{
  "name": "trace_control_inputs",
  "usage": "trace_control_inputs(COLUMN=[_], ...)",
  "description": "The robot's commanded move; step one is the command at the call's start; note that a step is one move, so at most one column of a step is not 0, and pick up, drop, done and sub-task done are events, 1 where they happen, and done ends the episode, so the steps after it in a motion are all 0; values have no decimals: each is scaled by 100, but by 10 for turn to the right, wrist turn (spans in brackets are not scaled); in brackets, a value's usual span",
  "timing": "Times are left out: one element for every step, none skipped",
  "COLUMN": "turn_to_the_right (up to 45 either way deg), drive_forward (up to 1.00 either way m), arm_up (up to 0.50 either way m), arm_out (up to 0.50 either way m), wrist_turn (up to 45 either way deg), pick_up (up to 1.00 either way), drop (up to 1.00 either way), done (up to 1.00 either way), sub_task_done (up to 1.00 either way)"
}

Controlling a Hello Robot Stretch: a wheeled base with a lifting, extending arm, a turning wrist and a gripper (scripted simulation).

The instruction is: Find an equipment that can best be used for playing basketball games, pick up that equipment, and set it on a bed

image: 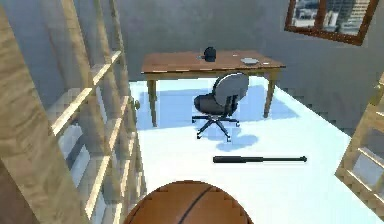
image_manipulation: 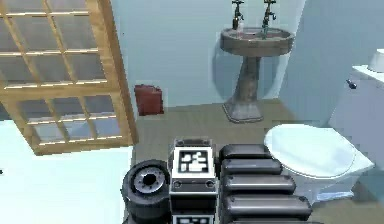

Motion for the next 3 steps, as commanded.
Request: trace_control_inputs(turn_to_the_right=[0,-60,0], drive_forward=[100,0,50], arm_up=[0,0,0], arm_out=[0,0,0], wrist_turn=[0,0,0], pick_up=[0,0,0], drop=[0,0,0], done=[0,0,0], sub_task_done=[0,0,0])
